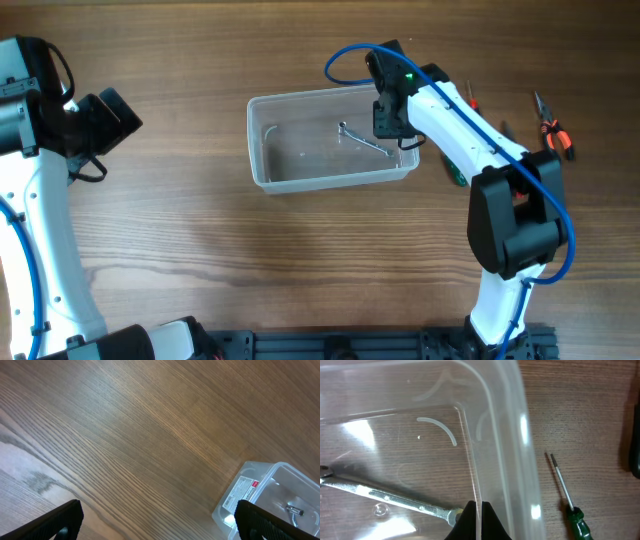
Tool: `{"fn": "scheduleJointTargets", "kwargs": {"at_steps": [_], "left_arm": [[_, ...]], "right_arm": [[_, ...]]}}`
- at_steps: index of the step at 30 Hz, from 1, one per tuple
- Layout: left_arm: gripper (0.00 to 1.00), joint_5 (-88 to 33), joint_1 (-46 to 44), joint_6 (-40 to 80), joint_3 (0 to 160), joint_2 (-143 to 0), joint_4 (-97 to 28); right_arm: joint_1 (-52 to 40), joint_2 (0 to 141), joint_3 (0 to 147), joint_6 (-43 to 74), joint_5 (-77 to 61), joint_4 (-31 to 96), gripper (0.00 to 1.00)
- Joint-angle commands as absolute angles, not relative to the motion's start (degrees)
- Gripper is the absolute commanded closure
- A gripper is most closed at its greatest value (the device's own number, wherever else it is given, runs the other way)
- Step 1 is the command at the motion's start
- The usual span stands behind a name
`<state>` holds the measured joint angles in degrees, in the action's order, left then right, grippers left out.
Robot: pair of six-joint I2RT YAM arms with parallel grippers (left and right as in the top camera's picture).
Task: Pack container
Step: 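Move the right gripper back to the green-handled screwdriver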
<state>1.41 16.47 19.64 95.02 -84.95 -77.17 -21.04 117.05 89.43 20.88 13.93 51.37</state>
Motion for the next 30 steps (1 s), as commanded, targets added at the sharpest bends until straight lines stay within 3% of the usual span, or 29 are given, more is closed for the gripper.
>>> {"fn": "scheduleJointTargets", "kwargs": {"at_steps": [1,7,12,13,14,16,17,22,30], "left_arm": [[0.0,0.5,16.4,19.9,95.6,-84.4,-77.2],[0.0,0.5,16.4,19.9,95.6,-84.4,-77.2],[0.0,0.5,16.4,19.9,95.6,-84.4,-77.2],[0.0,0.5,16.4,19.7,95.6,-84.4,-77.2],[0.0,0.5,16.3,19.6,95.6,-84.4,-77.2],[0.0,-1.2,15.9,16.5,95.6,-84.4,-77.1],[0.0,-1.8,15.3,15.7,95.6,-84.4,-76.9],[0.0,-2.1,9.5,12.2,95.6,-84.4,-76.3],[0.0,-1.9,0.4,12.0,95.6,-84.4,-73.9]], "right_arm": [[-20.5,115.8,90.7,22.9,13.3,51.4,0.96],[-20.6,115.7,90.9,17.5,12.3,49.8,0.95],[-20.7,113.9,96.8,10.0,6.9,50.4,0.8],[-20.7,112.7,98.7,10.0,6.7,50.5,0.73],[-20.7,111.2,100.5,10.1,6.3,50.6,0.55],[-20.6,107.4,104.3,7.0,6.0,51.3,0.1],[-20.6,105.6,105.7,4.7,6.2,51.7,0.0],[-15.4,96.5,109.9,10.9,7.8,59.1,0.0],[-6.5,95.4,107.0,2.7,4.6,76.6,0.0]]}}
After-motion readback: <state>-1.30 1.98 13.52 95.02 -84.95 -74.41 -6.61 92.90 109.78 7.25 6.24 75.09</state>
